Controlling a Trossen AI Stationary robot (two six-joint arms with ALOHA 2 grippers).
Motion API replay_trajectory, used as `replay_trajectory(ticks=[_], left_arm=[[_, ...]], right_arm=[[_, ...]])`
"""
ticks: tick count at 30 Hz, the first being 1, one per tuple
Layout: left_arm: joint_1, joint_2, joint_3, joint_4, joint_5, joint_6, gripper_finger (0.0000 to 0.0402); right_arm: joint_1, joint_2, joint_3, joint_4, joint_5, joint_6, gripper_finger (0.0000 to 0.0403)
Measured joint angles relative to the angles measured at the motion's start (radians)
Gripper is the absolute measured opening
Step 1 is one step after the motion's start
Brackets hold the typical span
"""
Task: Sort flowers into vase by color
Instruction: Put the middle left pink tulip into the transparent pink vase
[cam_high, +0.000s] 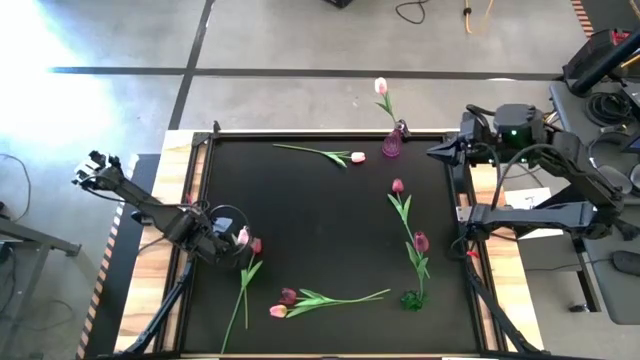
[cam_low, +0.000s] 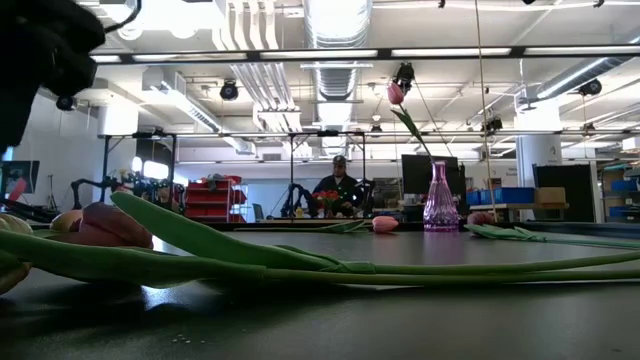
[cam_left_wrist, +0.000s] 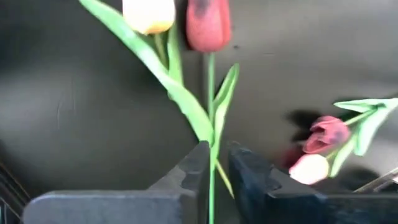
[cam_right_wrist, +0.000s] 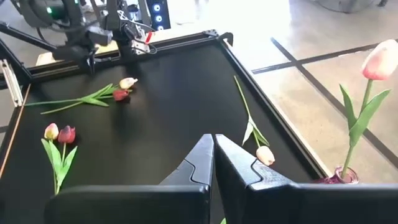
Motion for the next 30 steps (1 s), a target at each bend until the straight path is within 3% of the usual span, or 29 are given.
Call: replay_trajectory(ticks=[6,10,13,20,30], left_arm=[[0.030,0.009,-0.097,0.002,0.003,-0.110,0.0119],[0.065,0.003,-0.157,0.089,-0.007,-0.139,0.0140],[0.096,0.003,-0.189,0.170,-0.040,-0.147,0.0143],[0.184,0.020,-0.230,0.158,-0.045,-0.153,0.0144],[0.198,0.027,-0.275,0.258,-0.043,-0.127,0.0125]], right_arm=[[0.000,0.003,0.000,0.000,0.009,0.006,0.0009],[0.000,0.004,0.000,0.000,0.017,0.004,0.0009],[0.000,0.004,0.000,0.000,0.017,0.004,0.0009],[0.000,0.004,0.000,0.000,0.019,0.004,0.0009],[0.000,0.004,0.000,0.000,0.025,-0.006,0.0009]])
